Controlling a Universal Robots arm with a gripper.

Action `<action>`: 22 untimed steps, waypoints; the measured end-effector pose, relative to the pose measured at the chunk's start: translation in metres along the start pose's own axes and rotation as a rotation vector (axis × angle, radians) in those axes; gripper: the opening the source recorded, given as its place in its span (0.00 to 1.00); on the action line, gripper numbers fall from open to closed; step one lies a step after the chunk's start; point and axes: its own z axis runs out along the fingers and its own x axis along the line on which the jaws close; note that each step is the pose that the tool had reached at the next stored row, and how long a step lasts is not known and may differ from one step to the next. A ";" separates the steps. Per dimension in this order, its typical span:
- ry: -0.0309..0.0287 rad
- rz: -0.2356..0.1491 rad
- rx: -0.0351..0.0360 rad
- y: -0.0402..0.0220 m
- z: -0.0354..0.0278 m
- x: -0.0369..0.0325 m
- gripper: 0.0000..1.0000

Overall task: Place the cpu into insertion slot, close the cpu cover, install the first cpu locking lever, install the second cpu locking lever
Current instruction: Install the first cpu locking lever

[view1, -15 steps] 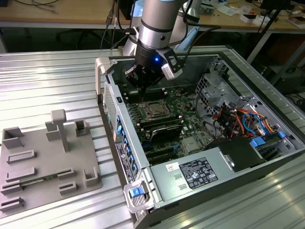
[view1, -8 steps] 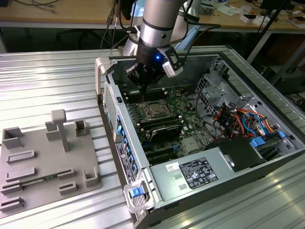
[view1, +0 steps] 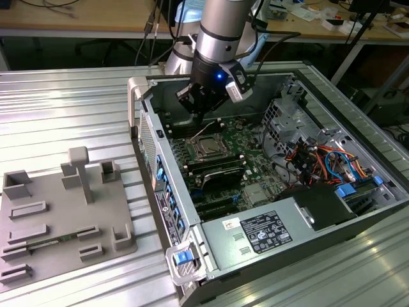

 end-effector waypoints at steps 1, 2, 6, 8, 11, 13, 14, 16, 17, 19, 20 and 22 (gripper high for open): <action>0.0001 0.000 0.0001 0.0000 0.0000 0.0000 0.11; 0.0000 -0.001 0.0001 0.0000 0.0001 0.0000 0.11; 0.0001 -0.005 0.0001 -0.0004 0.0011 -0.0005 0.11; -0.0001 -0.006 0.0000 -0.0008 0.0016 -0.0008 0.11; -0.0103 -0.009 0.0005 -0.0012 0.0019 -0.0008 0.11; -0.0212 -0.009 0.0010 -0.0012 0.0024 -0.0009 0.11; -0.0220 -0.009 0.0011 -0.0012 0.0037 -0.0009 0.11; -0.0220 -0.009 0.0013 -0.0013 0.0049 -0.0010 0.11; -0.0220 -0.009 0.0014 -0.0013 0.0054 -0.0012 0.11; -0.0219 -0.009 0.0019 -0.0013 0.0062 -0.0023 0.11; -0.0219 -0.009 0.0019 -0.0013 0.0066 -0.0032 0.11; -0.0220 -0.009 0.0018 -0.0013 0.0072 -0.0043 0.11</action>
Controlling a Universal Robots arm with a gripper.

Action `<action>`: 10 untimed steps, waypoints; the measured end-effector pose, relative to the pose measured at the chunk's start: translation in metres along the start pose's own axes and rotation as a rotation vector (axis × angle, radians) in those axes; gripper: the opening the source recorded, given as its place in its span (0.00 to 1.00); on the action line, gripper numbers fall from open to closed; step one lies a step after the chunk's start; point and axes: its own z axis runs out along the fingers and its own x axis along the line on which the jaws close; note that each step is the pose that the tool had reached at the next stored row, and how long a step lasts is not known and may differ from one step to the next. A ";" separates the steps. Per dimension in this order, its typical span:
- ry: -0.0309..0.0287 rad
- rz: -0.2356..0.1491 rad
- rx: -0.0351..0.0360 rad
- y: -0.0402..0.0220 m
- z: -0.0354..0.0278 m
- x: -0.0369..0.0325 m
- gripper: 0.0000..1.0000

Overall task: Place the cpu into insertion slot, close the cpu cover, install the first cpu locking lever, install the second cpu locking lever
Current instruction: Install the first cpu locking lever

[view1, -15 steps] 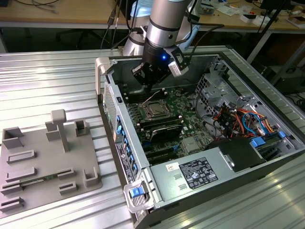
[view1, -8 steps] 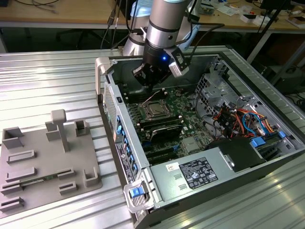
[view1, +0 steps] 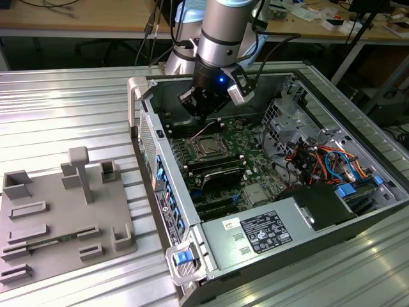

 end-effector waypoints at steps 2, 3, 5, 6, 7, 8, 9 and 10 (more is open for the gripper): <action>0.0000 0.000 0.0000 0.0000 0.0002 -0.0002 0.11; 0.0000 0.000 0.0000 0.0000 0.0003 -0.0004 0.11; 0.0000 0.000 0.0000 0.0000 0.0005 -0.0006 0.11; -0.0001 0.000 0.0000 0.0000 0.0005 -0.0006 0.11; 0.0000 0.000 0.0000 0.0000 0.0005 -0.0006 0.11; 0.0000 0.000 0.0000 0.0000 0.0005 -0.0007 0.11; 0.0000 0.000 0.0000 0.0000 0.0005 -0.0007 0.11; 0.0000 0.000 0.0000 0.0000 0.0005 -0.0007 0.11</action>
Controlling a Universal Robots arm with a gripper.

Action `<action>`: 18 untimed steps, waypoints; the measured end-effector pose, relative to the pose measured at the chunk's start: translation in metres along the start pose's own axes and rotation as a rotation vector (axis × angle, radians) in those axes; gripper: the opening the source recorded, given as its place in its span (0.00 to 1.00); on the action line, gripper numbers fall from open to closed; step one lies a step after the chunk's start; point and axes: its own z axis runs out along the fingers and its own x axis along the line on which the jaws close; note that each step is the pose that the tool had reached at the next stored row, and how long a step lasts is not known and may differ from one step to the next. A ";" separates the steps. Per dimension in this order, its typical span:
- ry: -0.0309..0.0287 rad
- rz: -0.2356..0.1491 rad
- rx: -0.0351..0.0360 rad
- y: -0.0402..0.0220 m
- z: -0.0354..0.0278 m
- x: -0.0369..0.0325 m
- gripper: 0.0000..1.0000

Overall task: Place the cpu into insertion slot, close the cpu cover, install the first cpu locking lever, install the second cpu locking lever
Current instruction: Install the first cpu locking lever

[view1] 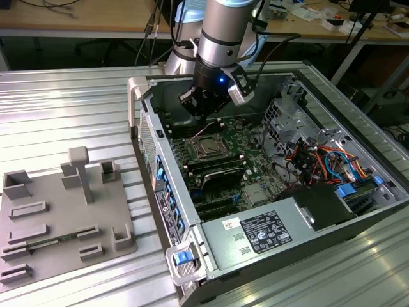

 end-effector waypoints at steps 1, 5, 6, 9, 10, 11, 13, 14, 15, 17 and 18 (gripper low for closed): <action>0.0000 0.000 0.0000 0.0000 0.0001 0.0000 0.11; -0.0001 0.000 0.0008 0.0000 0.0017 -0.0005 0.11; 0.0000 0.000 0.0023 -0.0001 0.0031 -0.0011 0.11; 0.0002 0.000 0.0044 -0.0002 0.0071 -0.0040 0.11; 0.0002 0.000 0.0046 -0.0002 0.0085 -0.0053 0.11; 0.0002 0.000 0.0047 -0.0003 0.0102 -0.0068 0.11; 0.0002 0.000 0.0047 -0.0003 0.0128 -0.0090 0.11; 0.0004 0.000 0.0048 -0.0002 0.0131 -0.0093 0.11; 0.0004 0.000 0.0047 -0.0001 0.0138 -0.0097 0.11; 0.0006 0.000 0.0048 0.0005 0.0159 -0.0113 0.11; 0.0006 0.000 0.0046 0.0008 0.0169 -0.0121 0.11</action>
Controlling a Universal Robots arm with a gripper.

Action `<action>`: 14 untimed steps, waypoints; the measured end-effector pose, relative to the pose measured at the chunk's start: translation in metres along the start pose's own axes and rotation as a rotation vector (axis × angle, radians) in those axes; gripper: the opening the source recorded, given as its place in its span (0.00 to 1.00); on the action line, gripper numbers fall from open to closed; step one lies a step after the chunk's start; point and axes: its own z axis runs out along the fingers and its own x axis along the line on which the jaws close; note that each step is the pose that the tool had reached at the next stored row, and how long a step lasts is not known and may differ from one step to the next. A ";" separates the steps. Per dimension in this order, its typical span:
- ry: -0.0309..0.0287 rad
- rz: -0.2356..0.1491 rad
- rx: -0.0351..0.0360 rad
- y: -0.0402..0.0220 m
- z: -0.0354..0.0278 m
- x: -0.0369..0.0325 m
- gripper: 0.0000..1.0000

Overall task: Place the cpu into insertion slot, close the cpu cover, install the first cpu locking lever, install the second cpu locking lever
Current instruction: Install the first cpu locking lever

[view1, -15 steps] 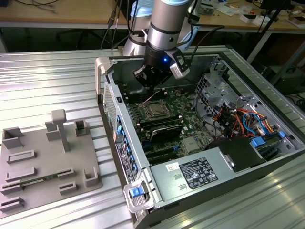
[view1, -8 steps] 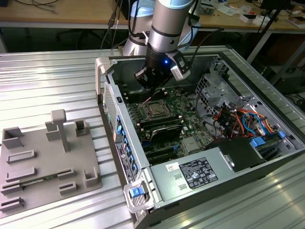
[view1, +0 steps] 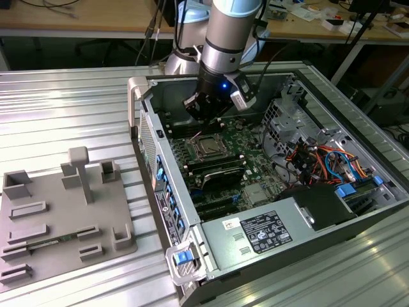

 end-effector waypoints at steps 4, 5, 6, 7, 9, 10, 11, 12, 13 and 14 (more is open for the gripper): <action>0.0002 0.000 0.0000 0.0016 0.0026 -0.0012 0.11; 0.0004 0.000 0.0000 0.0017 0.0029 -0.0012 0.11; 0.0005 0.000 0.0003 0.0017 0.0028 -0.0012 0.11; 0.0004 0.000 0.0000 0.0018 0.0029 -0.0002 0.11; 0.0005 -0.001 0.0001 0.0019 0.0022 0.0011 0.11; 0.0004 -0.001 0.0000 0.0020 0.0020 0.0013 0.11; 0.0005 -0.001 0.0001 0.0021 0.0015 0.0016 0.11; 0.0003 -0.002 -0.0001 0.0025 0.0011 0.0020 0.11; 0.0004 -0.002 0.0000 0.0035 0.0009 0.0021 0.11; 0.0005 -0.002 0.0000 0.0048 0.0004 0.0022 0.11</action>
